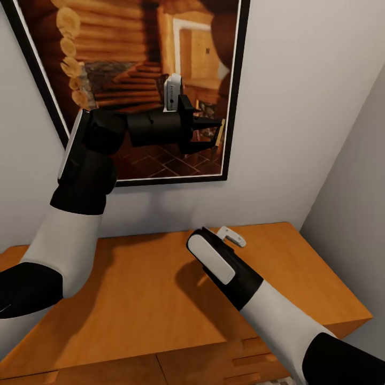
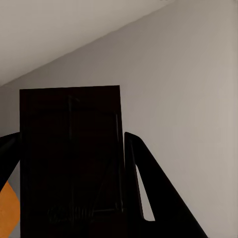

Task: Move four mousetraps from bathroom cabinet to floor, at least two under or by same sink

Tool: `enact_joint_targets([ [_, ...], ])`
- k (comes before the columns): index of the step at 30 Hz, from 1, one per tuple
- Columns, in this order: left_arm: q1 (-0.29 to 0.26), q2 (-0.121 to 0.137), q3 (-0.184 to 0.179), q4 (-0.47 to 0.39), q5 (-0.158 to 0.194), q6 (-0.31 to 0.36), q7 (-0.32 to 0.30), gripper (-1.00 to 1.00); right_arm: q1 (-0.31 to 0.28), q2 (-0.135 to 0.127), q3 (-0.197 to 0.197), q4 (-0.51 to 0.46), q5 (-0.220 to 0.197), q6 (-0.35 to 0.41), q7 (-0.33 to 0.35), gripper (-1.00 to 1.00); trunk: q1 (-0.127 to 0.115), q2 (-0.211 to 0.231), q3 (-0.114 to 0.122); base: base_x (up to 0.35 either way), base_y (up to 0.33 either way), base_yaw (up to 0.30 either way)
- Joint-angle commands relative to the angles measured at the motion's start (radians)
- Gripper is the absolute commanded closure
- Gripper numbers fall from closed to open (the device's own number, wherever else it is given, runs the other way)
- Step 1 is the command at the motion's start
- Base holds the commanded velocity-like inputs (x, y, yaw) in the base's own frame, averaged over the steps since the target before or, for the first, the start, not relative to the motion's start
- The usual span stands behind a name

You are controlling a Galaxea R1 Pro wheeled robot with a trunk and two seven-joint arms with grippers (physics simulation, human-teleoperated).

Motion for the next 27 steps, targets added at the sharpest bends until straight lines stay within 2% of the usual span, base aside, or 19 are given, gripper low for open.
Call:
enact_joint_targets([
  [1,-0.001,-0.001,0.001,0.0,0.009,0.003,0.011,1.0,-0.002,0.0,0.001,-0.009,-0.004,0.011,-0.005,-1.0,0.0,-0.001,-0.001,0.0,0.004,0.0],
  [4,-0.002,0.0,0.001,0.0,0.009,0.003,0.011,1.0,-0.003,0.0,0.001,-0.075,-0.008,0.012,-0.005,-1.0,0.0,-0.001,-0.001,0.0,0.001,0.0],
  [8,-0.002,-0.001,0.001,0.0,0.009,0.003,0.011,1.0,-0.002,0.0,0.002,-0.106,-0.012,0.012,-0.005,-1.0,0.0,-0.001,-0.001,0.0,0.0,0.0],
  [15,-0.001,-0.001,0.001,0.001,0.009,0.003,0.011,1.0,-0.003,0.0,0.002,-0.11,-0.016,0.013,-0.005,-1.0,0.0,-0.001,-0.001,0.0,0.023,0.0],
  [23,-0.001,0.0,0.001,0.025,0.009,0.004,0.011,1.0,-0.003,0.0,0.002,-0.1,-0.015,0.014,-0.005,-1.0,0.0,-0.001,-0.001,0.0,0.161,0.0],
  [27,-0.001,0.0,-0.01,0.029,0.009,0.004,0.011,1.0,-0.003,0.0,0.002,-0.084,-0.014,0.015,-0.005,-1.0,0.0,-0.001,-0.001,0.0,0.019,0.0],
])
